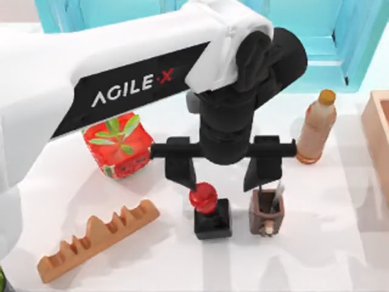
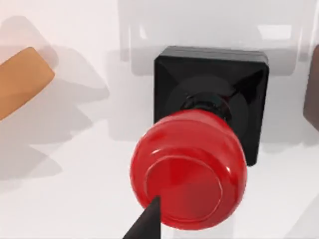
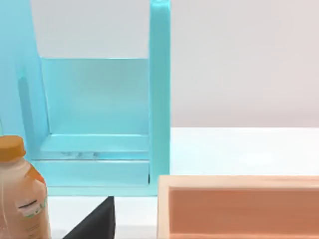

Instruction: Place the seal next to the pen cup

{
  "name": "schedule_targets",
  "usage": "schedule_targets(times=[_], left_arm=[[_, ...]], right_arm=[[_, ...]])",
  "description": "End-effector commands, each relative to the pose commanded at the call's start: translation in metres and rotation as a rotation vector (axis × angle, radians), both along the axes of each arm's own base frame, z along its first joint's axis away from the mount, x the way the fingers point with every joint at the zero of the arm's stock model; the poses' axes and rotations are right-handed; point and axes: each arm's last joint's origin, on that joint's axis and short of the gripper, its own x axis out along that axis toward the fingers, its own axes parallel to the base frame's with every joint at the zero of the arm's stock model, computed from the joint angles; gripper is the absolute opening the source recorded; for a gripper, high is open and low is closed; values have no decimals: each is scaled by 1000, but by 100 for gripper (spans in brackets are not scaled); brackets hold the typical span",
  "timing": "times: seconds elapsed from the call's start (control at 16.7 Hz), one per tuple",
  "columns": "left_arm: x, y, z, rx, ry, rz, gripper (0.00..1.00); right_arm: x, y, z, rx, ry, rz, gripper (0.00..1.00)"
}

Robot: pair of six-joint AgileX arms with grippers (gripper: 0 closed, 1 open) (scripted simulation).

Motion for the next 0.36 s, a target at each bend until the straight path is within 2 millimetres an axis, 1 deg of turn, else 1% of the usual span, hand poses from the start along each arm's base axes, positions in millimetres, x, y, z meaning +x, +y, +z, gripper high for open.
schedule_targets(times=[0.06,0.36], left_arm=[[0,0,0,0,0,0,100],[0,0,0,0,0,0,100]], right_arm=[[0,0,0,0,0,0,100],[0,0,0,0,0,0,100]])
